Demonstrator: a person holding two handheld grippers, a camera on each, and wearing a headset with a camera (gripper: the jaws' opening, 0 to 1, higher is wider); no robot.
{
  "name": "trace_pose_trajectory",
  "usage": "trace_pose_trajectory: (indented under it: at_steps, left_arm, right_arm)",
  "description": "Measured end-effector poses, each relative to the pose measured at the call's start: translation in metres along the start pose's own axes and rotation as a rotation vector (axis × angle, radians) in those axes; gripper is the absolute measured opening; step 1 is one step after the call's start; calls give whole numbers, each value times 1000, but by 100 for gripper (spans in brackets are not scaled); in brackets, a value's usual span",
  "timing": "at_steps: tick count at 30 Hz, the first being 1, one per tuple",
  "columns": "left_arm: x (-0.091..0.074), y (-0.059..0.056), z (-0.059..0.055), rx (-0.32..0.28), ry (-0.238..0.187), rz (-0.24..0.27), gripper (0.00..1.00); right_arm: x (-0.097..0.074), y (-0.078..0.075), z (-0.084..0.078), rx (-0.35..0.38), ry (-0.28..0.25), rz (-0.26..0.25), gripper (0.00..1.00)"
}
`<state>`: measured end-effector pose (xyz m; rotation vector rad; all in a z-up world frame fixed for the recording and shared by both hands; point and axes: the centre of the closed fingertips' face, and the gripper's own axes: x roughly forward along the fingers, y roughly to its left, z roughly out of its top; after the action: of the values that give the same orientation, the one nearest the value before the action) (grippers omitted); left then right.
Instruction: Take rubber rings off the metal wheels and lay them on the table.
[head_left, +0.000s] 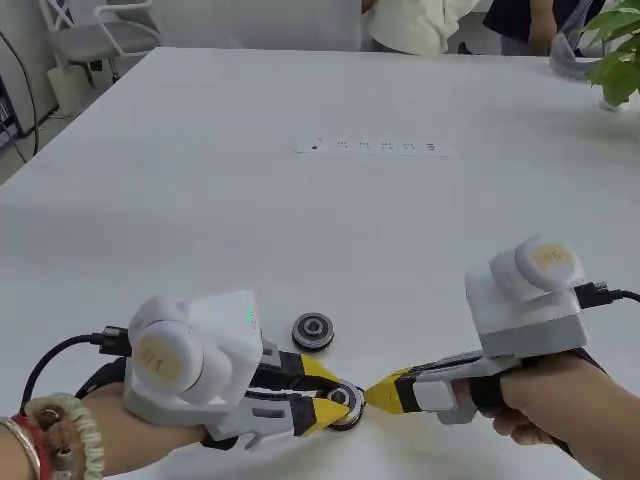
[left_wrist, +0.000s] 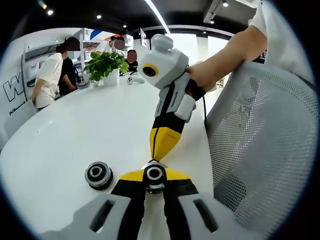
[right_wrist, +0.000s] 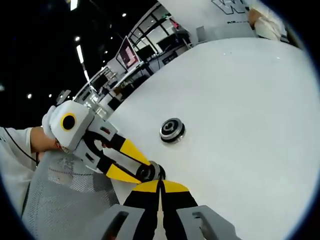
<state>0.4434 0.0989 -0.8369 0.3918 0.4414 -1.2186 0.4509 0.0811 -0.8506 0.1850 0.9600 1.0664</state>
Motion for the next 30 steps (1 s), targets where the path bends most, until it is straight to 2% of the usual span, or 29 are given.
trace_pose_trajectory:
  at_steps: [8, 11, 16, 19, 23, 30]
  left_arm:
    - [2, 0, 0, -1, -5, 4, 7]
    - [2, 1, 0, 4, -10, 4, 7]
    - [3, 1, 1, -1, -18, 3, 7]
    - [3, 2, 1, 1, -16, 4, 7]
    - [3, 2, 1, 6, -14, 5, 7]
    - [3, 2, 1, 16, -10, 4, 7]
  right_arm:
    - [0, 2, 1, 10, -11, 0, 0]
    - [-1, 2, -1, -24, -9, -1, 0]
    - [-2, 2, 1, -16, -13, 4, 0]
    - [-1, 2, -1, -114, 14, -21, 0]
    - [-1, 9, 4, -77, -1, -2, 0]
    - [-1, 11, 6, -51, -7, -4, 0]
